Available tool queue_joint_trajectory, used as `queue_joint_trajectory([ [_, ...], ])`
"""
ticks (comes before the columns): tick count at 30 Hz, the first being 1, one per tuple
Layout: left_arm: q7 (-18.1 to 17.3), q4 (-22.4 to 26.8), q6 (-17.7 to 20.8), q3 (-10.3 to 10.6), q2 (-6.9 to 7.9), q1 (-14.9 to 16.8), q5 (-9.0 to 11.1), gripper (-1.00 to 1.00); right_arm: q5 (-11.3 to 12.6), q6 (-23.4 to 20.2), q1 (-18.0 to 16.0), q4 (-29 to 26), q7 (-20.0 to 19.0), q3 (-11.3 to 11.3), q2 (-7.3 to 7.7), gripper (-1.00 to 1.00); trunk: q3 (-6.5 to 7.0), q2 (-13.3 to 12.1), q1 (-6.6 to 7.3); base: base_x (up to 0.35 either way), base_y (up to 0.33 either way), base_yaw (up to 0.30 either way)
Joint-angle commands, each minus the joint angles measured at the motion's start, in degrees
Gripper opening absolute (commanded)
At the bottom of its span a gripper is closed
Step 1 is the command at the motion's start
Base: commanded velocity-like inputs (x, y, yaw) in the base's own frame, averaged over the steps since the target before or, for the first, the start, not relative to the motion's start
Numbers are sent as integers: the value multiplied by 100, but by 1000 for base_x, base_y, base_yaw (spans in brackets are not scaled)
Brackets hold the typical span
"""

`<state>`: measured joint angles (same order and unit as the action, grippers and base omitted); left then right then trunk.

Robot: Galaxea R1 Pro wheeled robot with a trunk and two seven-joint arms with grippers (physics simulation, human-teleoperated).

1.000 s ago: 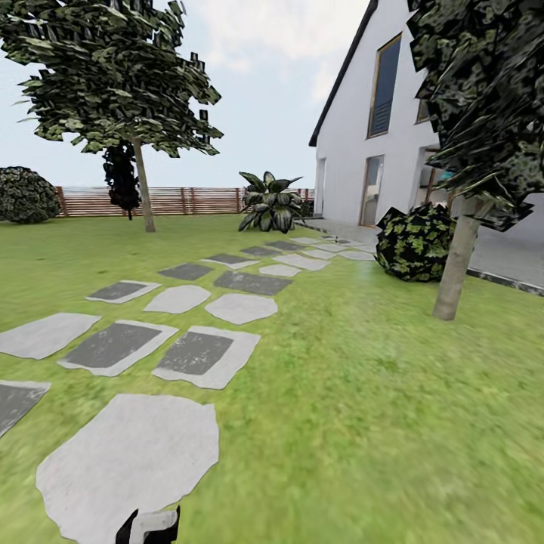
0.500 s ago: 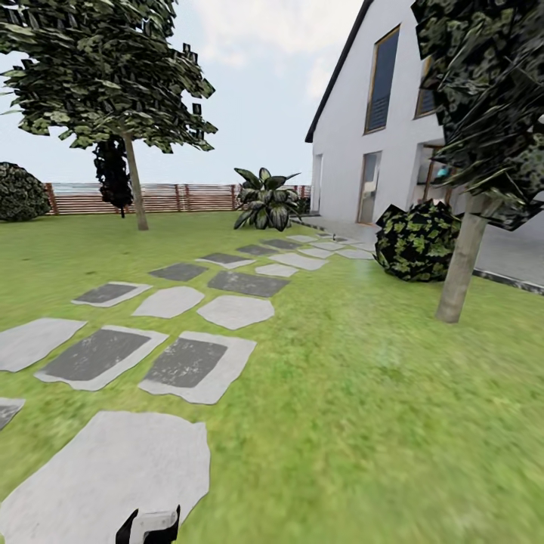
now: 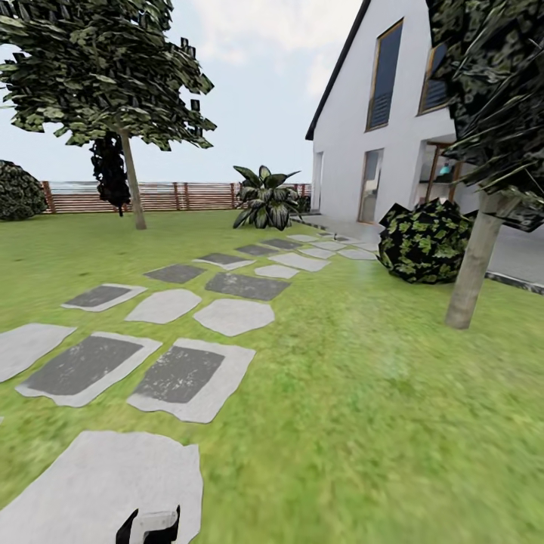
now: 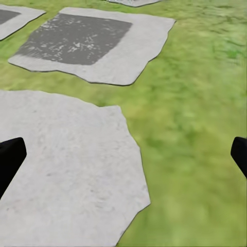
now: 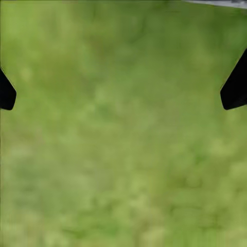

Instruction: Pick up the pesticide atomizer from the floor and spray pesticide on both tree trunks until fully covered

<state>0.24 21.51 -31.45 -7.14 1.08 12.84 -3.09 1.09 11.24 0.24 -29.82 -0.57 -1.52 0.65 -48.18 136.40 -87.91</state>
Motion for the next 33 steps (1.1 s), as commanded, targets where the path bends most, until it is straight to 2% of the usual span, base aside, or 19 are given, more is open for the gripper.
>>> queue_joint_trajectory([
  [1, 2, -5, -19, -24, -3, 4, -34, 100, 12, 9, 2, -6, -7, -7, -1, 100, -7, 2, -3, 328, 0, 0],
  [12, 2, -5, -19, -24, -3, 2, -34, 100, 7, 9, 2, -2, -7, -7, 3, 100, -11, 2, -3, 328, 0, -1],
  [22, 2, -6, -19, -24, -3, 4, -34, 100, 14, 9, 2, 0, -7, -7, -3, 100, -31, 2, -3, 328, 0, -216],
  [33, 2, -7, -19, -24, -3, 5, -34, 100, 9, 9, 2, -6, -8, -7, 3, 100, -39, 2, -3, 328, 0, -32],
])
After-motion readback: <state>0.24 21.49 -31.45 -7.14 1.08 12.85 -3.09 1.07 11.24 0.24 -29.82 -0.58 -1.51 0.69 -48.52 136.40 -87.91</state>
